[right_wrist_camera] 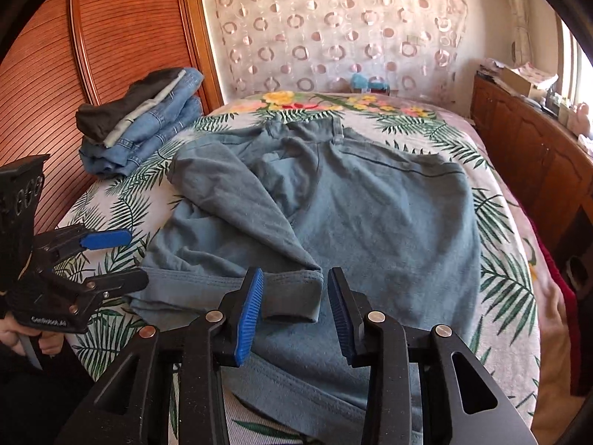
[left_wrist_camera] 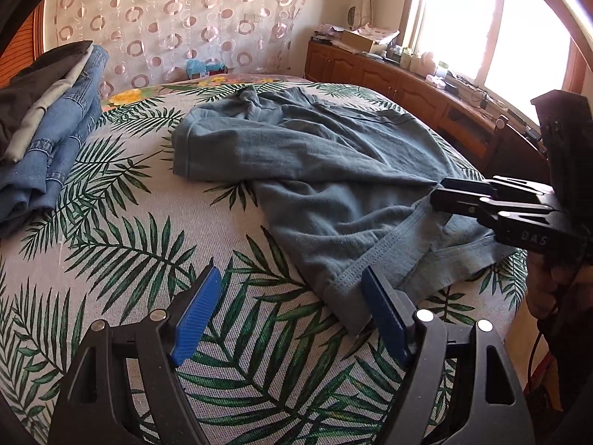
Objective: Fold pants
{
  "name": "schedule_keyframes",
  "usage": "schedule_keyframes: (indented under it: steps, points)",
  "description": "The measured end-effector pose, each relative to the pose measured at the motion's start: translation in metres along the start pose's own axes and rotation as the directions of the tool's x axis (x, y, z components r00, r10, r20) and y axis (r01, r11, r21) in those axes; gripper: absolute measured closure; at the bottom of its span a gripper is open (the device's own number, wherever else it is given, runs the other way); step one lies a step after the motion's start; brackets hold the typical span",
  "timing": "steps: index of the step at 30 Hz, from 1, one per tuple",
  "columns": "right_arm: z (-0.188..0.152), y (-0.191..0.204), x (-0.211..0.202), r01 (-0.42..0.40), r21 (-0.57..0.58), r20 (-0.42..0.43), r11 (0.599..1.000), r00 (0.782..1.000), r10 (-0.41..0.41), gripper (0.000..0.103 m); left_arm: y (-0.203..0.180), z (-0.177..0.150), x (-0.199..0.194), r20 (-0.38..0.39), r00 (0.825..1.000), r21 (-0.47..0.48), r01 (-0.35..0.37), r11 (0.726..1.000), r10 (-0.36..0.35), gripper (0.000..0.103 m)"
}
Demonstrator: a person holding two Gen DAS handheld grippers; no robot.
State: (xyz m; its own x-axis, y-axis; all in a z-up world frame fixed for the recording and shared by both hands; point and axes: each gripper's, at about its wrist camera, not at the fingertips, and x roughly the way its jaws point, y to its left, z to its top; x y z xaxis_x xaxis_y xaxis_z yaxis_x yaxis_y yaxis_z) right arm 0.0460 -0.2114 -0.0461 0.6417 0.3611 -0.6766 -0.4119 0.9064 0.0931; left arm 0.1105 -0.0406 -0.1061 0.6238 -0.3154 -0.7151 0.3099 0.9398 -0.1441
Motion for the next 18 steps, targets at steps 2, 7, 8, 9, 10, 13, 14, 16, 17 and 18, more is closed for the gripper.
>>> schedule_keyframes:
  steps: [2, 7, 8, 9, 10, 13, 14, 16, 17, 18]
  points:
    - [0.004, 0.0, 0.008, 0.01, 0.007, -0.02, 1.0, 1.0, -0.01, 0.065, 0.001, -0.001, 0.0, 0.006, 1.0, -0.002, 0.003, 1.0, -0.003, 0.024]
    - [0.007, -0.002, 0.022, 0.003, 0.021, -0.05, 1.0, 0.999, -0.002, 0.066, -0.001, -0.002, 0.0, 0.012, 1.0, 0.002, -0.001, 1.0, 0.001, 0.024]
    - [0.008, 0.0, 0.025, 0.001, 0.019, -0.048, 1.0, 0.999, 0.0, 0.074, -0.001, -0.002, -0.001, 0.012, 1.0, 0.001, -0.001, 1.0, 0.001, 0.024]
    - [0.009, 0.001, 0.025, -0.012, 0.018, -0.048, 1.0, 0.999, 0.013, 0.08, 0.0, -0.001, -0.001, 0.013, 1.0, -0.002, 0.001, 1.0, -0.001, 0.024]
    - [0.01, 0.003, 0.024, -0.012, 0.015, -0.042, 1.0, 0.999, 0.012, 0.082, 0.0, -0.002, -0.002, 0.014, 1.0, -0.004, 0.001, 1.0, -0.001, 0.024]
    - [0.008, 0.009, 0.009, -0.04, 0.003, 0.008, 0.999, 0.999, 0.04, 0.095, -0.001, -0.001, -0.009, 0.042, 0.999, 0.001, -0.006, 1.0, 0.005, 0.024]
    - [0.007, 0.011, 0.002, -0.042, 0.001, 0.031, 0.999, 0.999, 0.042, 0.096, -0.002, 0.0, -0.011, 0.051, 0.999, 0.003, -0.007, 1.0, 0.007, 0.024]
    - [0.005, 0.015, -0.013, -0.038, -0.004, 0.069, 0.999, 0.997, 0.038, 0.096, -0.002, 0.001, -0.016, 0.066, 0.998, 0.003, -0.009, 1.0, 0.008, 0.024]
    - [0.004, 0.016, -0.019, -0.034, -0.006, 0.089, 0.999, 0.995, 0.035, 0.096, -0.003, 0.002, -0.019, 0.076, 0.997, 0.003, -0.008, 1.0, 0.008, 0.024]
    - [0.003, 0.018, -0.027, -0.027, -0.009, 0.106, 1.0, 0.994, 0.028, 0.096, -0.003, 0.004, -0.021, 0.082, 0.997, 0.003, -0.007, 1.0, 0.007, 0.024]
